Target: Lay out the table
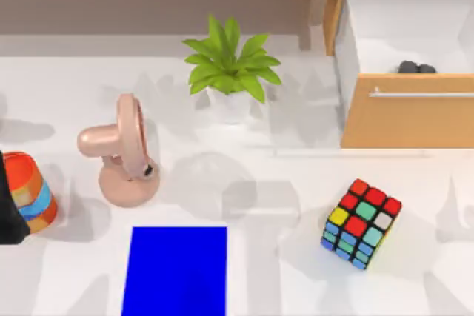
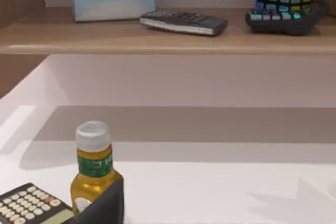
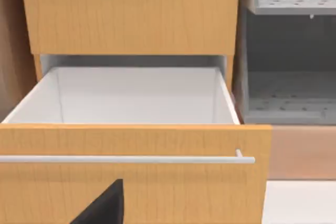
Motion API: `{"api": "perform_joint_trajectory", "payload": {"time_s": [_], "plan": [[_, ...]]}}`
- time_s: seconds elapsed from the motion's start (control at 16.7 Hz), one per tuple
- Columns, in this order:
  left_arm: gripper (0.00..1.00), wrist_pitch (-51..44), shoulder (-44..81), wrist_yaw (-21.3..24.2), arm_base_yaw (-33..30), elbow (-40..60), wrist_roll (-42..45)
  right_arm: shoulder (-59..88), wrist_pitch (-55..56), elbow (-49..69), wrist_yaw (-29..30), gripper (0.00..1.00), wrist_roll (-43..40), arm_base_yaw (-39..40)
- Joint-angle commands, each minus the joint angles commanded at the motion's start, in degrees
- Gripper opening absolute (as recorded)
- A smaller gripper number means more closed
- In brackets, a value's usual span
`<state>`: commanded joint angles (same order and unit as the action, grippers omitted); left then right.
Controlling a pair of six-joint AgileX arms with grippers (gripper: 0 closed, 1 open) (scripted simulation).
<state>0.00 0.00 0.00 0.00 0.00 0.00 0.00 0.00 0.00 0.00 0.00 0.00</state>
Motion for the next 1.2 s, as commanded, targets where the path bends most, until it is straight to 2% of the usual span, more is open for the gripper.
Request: {"api": "perform_joint_trajectory", "payload": {"time_s": [0.24, 0.48, 0.78, 1.2], "plan": [[1.0, 0.0, 0.0, 0.0, 0.0, 0.0, 0.0, 1.71, -1.18, 1.69, 0.0, 1.0, 0.34, 0.17], [1.0, 0.0, 0.0, 0.0, 0.0, 0.0, 0.0, 12.28, -7.53, 11.95, 0.13, 1.0, 2.55, 0.97], [1.0, 0.0, 0.0, 0.0, 0.0, 0.0, 0.0, 37.77, -20.14, 35.09, 0.78, 1.0, 7.54, 2.36], [1.0, 0.0, 0.0, 0.0, 0.0, 0.0, 0.0, 83.77, -40.67, 74.69, 1.94, 1.0, 15.33, 5.06]]}}
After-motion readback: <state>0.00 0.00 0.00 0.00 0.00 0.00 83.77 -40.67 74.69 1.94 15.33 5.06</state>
